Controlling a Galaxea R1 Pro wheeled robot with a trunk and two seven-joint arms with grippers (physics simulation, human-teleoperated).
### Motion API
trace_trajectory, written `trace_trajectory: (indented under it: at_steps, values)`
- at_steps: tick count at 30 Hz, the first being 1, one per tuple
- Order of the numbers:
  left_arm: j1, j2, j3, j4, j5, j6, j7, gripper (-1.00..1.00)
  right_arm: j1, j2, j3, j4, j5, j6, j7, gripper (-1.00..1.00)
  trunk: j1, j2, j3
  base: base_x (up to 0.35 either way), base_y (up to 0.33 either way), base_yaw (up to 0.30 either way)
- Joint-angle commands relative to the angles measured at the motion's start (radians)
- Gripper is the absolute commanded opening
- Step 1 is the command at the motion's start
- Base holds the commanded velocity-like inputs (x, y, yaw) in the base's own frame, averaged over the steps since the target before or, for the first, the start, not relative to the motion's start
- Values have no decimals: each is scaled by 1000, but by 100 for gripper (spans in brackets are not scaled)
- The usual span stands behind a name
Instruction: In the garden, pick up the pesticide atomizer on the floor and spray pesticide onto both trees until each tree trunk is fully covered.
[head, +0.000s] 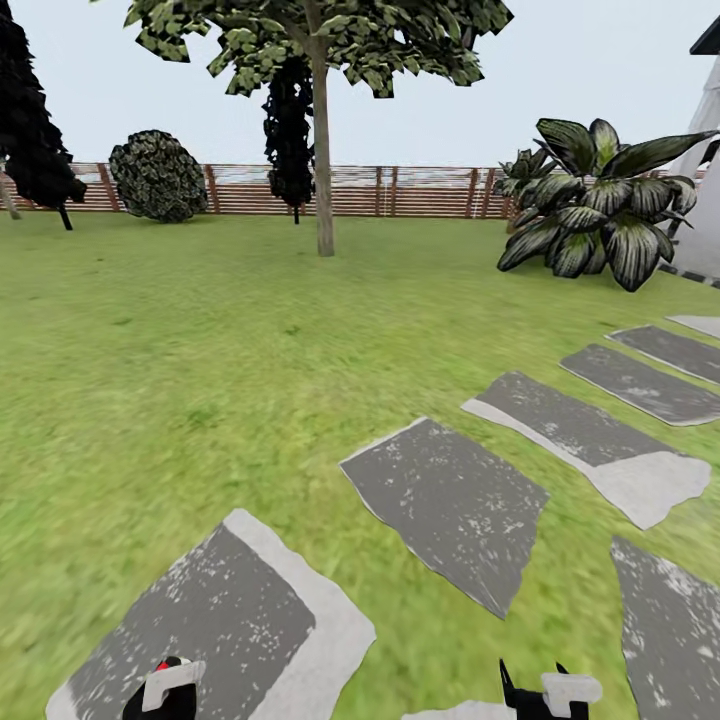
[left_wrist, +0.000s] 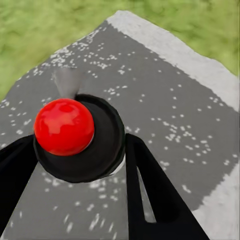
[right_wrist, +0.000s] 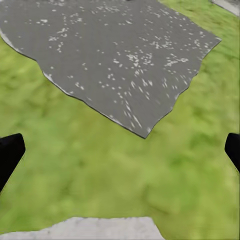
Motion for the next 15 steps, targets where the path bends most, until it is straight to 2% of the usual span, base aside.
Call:
trace_trajectory:
  at_steps: [1, 15]
  values:
    - [0, 0, 0, 0, 0, 0, 0, -100, 0, 0, 0, 0, 0, 0, 0, 100, 0, 0, 0, 338, 0, 0]
    - [0, 0, 0, 1, 0, 0, 0, -100, 0, 0, -2, -1, 0, -2, -2, 100, 0, 0, 0, 338, 0, 29]
